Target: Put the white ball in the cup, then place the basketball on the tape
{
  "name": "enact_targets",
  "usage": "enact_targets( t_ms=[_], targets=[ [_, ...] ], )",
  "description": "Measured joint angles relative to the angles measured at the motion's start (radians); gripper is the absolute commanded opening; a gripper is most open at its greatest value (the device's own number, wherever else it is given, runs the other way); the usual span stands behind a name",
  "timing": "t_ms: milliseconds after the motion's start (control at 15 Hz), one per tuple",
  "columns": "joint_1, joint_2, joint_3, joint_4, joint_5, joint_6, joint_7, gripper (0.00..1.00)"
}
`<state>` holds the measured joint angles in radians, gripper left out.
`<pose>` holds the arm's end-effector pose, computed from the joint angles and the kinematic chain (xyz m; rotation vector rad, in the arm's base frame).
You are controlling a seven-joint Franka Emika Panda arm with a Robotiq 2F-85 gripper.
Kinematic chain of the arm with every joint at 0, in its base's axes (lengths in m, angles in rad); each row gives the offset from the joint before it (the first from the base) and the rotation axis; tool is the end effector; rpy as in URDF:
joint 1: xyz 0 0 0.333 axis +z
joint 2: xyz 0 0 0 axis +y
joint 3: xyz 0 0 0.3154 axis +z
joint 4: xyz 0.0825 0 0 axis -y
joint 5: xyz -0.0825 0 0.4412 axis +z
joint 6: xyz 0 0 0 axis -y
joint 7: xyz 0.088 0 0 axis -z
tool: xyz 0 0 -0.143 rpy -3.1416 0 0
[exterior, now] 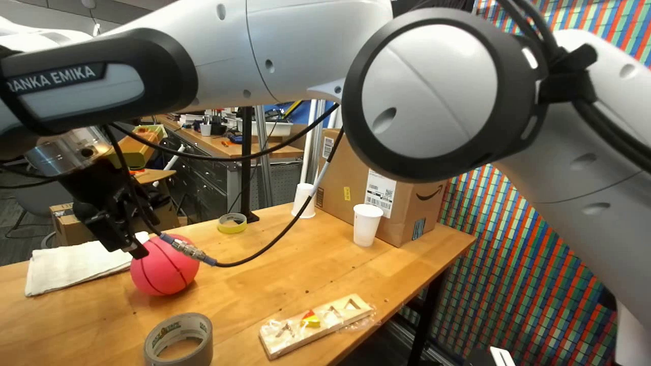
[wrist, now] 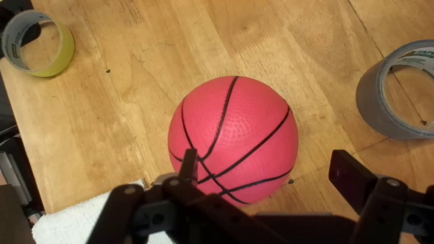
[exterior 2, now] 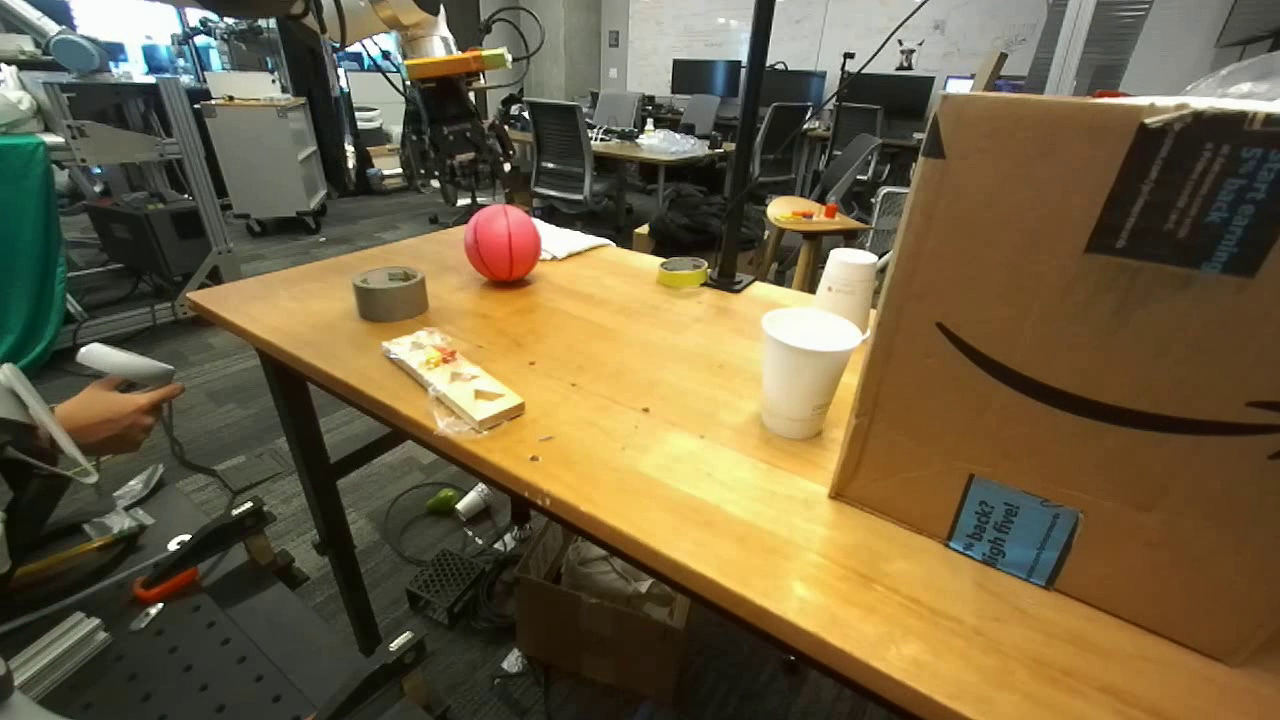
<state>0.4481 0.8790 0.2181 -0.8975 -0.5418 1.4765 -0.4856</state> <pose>0.6997 0.3757 0.3163 2.3085 1.4557 -0.3562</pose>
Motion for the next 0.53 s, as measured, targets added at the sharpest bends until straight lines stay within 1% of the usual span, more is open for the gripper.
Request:
enact_targets(
  t_ms=[400, 533],
  targets=[
    [0.0, 0.088, -0.024, 0.098, -0.007, -0.025, -0.048, 1.0],
    [0.008, 0.102, -0.057, 0.116, -0.007, -0.023, -0.072, 1.0]
  ],
)
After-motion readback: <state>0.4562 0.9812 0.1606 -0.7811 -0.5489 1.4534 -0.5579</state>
